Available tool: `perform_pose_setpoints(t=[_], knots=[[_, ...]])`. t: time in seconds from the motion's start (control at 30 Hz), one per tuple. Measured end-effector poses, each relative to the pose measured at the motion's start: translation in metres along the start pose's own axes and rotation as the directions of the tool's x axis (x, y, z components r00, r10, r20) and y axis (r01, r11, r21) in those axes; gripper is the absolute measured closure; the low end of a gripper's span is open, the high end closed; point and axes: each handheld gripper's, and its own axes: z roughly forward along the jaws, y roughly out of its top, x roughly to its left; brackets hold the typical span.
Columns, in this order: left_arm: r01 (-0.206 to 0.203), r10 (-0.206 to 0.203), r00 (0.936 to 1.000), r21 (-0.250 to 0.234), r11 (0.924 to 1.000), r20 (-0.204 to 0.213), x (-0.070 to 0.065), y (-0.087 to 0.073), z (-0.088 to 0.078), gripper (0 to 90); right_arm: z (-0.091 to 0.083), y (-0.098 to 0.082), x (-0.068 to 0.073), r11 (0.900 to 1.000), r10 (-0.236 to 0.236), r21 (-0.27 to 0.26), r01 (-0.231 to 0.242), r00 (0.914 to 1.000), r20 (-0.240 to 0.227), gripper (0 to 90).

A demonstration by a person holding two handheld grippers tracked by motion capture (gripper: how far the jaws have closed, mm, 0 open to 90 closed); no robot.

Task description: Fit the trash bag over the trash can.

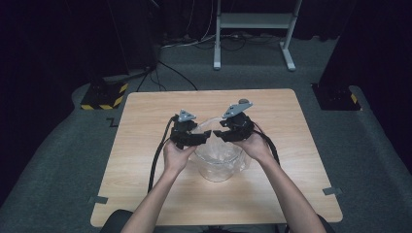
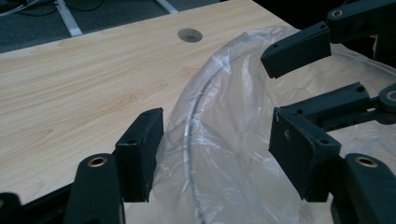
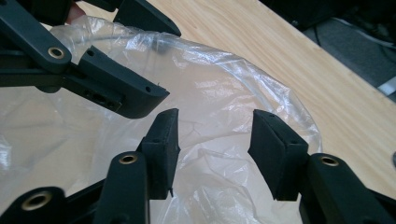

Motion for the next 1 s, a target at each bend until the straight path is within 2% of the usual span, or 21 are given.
perform_pose_setpoints(t=[0.1,0.13,0.2,0.23,0.27,0.3,0.33,0.4,0.47,0.5,0.53,0.57,0.6,0.63,0.67,0.7,0.73,0.8,0.9,0.93,1.0], knots=[[0.000,0.000,1.0000,-0.001,1.0000,0.001,0.000,0.000,0.000,35.2,-0.007,-0.002,0.002,1.000,-0.008,-0.017,0.008,0.9999,0.009,48.5],[0.001,-0.001,1.0000,-0.004,1.0000,-0.002,0.001,0.000,-0.001,35.2,-0.019,-0.004,0.005,0.999,0.002,-0.049,-0.002,1.0000,-0.002,48.9],[0.003,-0.003,1.0000,-0.006,1.0000,-0.005,0.001,0.000,-0.001,35.2,-0.029,-0.008,0.009,0.998,0.008,-0.064,-0.008,1.0000,-0.004,49.7],[0.003,-0.003,1.0000,-0.006,1.0000,-0.005,0.001,0.000,-0.001,35.2,-0.029,-0.008,0.009,0.998,0.008,-0.064,-0.008,1.0000,-0.004,49.7],[0.004,-0.004,0.9999,-0.005,1.0000,-0.010,0.001,0.001,0.000,35.2,-0.032,-0.014,0.009,0.999,0.027,-0.020,-0.027,0.9996,0.005,49.5],[0.009,-0.009,0.9999,-0.005,0.9999,-0.010,0.002,0.001,0.001,35.1,-0.031,-0.016,0.007,0.999,0.038,-0.005,-0.038,0.9992,0.010,49.7],[0.009,-0.009,0.9999,-0.005,0.9999,-0.010,0.002,0.001,0.001,34.6,-0.028,-0.021,0.005,0.999,0.052,0.008,-0.052,0.9980,0.034,52.5],[0.021,-0.021,0.9998,-0.004,0.9998,-0.005,0.002,0.001,0.001,34.3,-0.029,-0.025,0.005,0.998,0.058,-0.027,-0.057,0.9965,0.060,54.1],[0.025,-0.025,0.9997,-0.003,0.9997,-0.004,0.002,0.001,0.001,34.0,-0.032,-0.023,0.010,0.999,0.027,-0.042,-0.022,0.9933,0.112,52.1],[0.025,-0.025,0.9997,-0.006,0.9997,-0.004,0.003,0.001,0.000,33.9,-0.033,-0.023,0.012,0.998,0.018,-0.058,-0.012,0.9941,0.107,51.8],[0.023,-0.023,0.9997,-0.007,0.9997,-0.002,0.003,0.001,0.000,33.8,-0.035,-0.022,0.014,0.997,0.017,-0.072,-0.012,0.9968,0.079,51.7],[0.023,-0.023,0.9997,-0.007,0.9997,-0.002,0.003,0.001,0.000,33.6,-0.035,-0.022,0.014,0.997,0.017,-0.072,-0.012,0.9968,0.079,51.7],[0.022,-0.022,0.9998,-0.011,0.9997,-0.002,0.004,0.001,-0.001,33.5,-0.038,-0.022,0.018,0.997,-0.003,-0.072,0.005,0.9998,0.019,51.7],[0.034,-0.034,0.9994,-0.026,0.9991,0.010,0.005,-0.001,-0.002,33.5,-0.037,-0.022,0.020,0.998,-0.009,-0.063,0.009,0.9999,-0.005,51.5],[0.034,-0.034,0.9994,-0.026,0.9991,0.010,0.005,-0.001,-0.002,33.6,-0.037,-0.022,0.020,0.998,-0.009,-0.063,0.009,0.9999,-0.005,51.5],[0.069,-0.068,0.9972,-0.040,0.9968,0.032,0.007,-0.003,-0.002,33.8,-0.035,-0.024,0.020,0.998,0.015,-0.061,-0.019,0.9984,-0.054,51.3],[0.077,-0.075,0.9965,-0.042,0.9961,0.036,0.007,-0.004,-0.002,33.8,-0.034,-0.025,0.020,0.998,0.034,-0.057,-0.038,0.9966,-0.075,51.6],[0.085,-0.083,0.9958,-0.049,0.9952,0.039,0.007,-0.004,-0.001,33.8,-0.030,-0.026,0.020,0.999,0.040,-0.016,-0.041,0.9960,-0.080,51.8],[0.065,-0.063,0.9976,-0.050,0.9967,0.027,0.004,-0.003,0.001,34.0,-0.025,-0.030,0.021,0.998,0.052,0.048,-0.046,0.9913,-0.121,52.2],[0.051,-0.051,0.9985,-0.046,0.9976,0.021,0.004,-0.003,0.001,34.1,-0.024,-0.031,0.022,0.998,0.039,0.062,-0.031,0.9909,-0.129,52.3],[0.034,-0.034,0.9994,-0.038,0.9987,0.008,0.002,-0.002,0.001,35.4,-0.025,-0.033,0.024,0.998,0.023,0.054,-0.015,0.9902,-0.138,51.5]])
